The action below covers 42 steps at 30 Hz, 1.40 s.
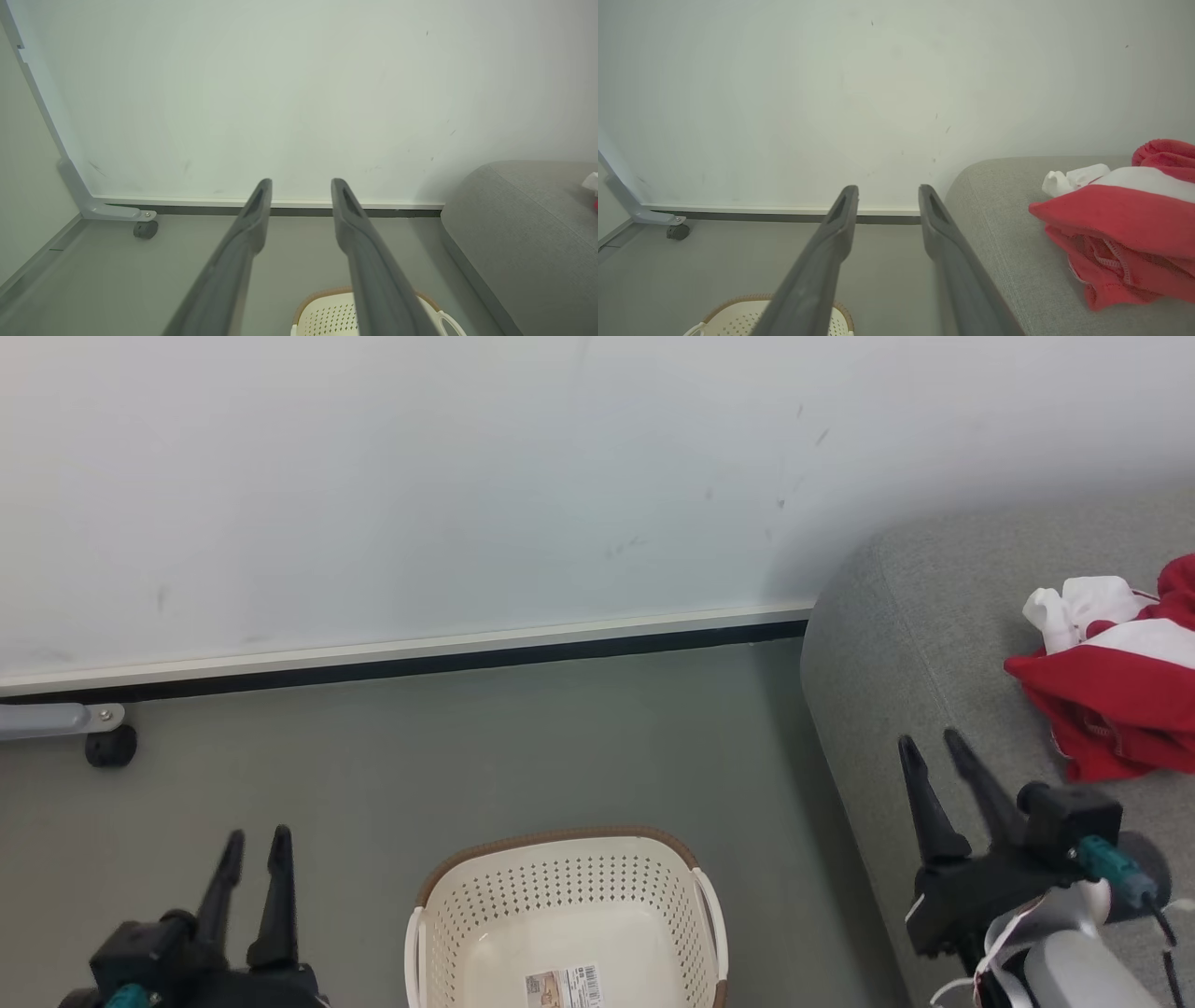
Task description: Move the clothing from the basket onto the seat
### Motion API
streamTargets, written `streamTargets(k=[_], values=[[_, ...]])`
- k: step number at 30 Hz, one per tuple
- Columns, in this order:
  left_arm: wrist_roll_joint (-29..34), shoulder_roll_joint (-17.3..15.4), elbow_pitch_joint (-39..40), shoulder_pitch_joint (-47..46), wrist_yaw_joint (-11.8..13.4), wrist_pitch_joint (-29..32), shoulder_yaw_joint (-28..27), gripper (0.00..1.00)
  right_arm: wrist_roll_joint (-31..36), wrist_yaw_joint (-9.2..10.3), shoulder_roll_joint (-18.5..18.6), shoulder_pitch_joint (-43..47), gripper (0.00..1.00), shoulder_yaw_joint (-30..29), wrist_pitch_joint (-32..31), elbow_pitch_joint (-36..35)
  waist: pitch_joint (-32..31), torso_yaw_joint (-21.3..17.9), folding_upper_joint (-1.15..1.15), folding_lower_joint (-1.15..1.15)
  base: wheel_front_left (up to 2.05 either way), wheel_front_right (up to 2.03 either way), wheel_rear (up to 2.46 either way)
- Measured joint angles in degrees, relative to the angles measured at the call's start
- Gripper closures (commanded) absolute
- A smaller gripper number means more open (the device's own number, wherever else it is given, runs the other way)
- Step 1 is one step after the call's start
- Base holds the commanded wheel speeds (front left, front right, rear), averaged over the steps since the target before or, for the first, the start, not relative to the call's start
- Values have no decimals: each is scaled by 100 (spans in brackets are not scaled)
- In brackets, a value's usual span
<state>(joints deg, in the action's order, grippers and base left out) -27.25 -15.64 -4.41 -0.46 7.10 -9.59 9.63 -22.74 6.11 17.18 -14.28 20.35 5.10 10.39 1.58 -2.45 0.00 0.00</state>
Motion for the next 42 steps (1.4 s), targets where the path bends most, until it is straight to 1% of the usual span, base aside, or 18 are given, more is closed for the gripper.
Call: streamTargets(k=[4, 9, 12, 21, 29, 30, 31, 32, 42], values=[[-42, 141, -179, 118, -7, 24, 37, 100, -4, -8, -141, 257, 100, 42, -8, 170, 0, 0, 0, 0, 0, 0, 0], [-224, 167, -220, 112, -62, 102, -31, 100, -275, -60, -171, 275, 100, -140, -57, 183, -7, 13, 0, 0, 0, 0, 0], [-494, 210, -243, 110, -113, 153, -88, 100, -469, -109, -219, 276, 100, -218, -105, 205, -13, 22, 0, 0, 0, 0, 0], [-1089, 326, -325, 97, -252, 314, -226, 100, -1157, -211, -346, 302, 100, -482, -232, 270, -27, 45, 0, 0, 0, 0, 0], [-1625, 421, -422, 81, -326, 455, -364, 100, -1761, -311, -454, 324, 100, -720, -350, 304, -39, 65, 0, 0, 0, 0, 0], [-1669, 436, -432, 81, -366, 480, -378, 100, -1822, -321, -466, 327, 100, -747, -355, 309, -41, 68, 0, 0, 0, 0, 0], [-1848, 465, -455, 71, -372, 522, -404, 100, -1965, -361, -493, 338, 100, -806, -366, 315, -44, 73, 0, 0, 0, 0, 0], [-1924, 479, -465, 69, -414, 533, -423, 100, -2054, -363, -509, 341, 100, -836, -400, 321, -46, 76, 0, 0, 0, 0, 0], [-2492, 578, -578, 2, -525, 659, -566, 100, -2685, -497, -634, 433, 100, -1099, -505, 372, -59, 98, 0, 0, 0, 0, 0]])
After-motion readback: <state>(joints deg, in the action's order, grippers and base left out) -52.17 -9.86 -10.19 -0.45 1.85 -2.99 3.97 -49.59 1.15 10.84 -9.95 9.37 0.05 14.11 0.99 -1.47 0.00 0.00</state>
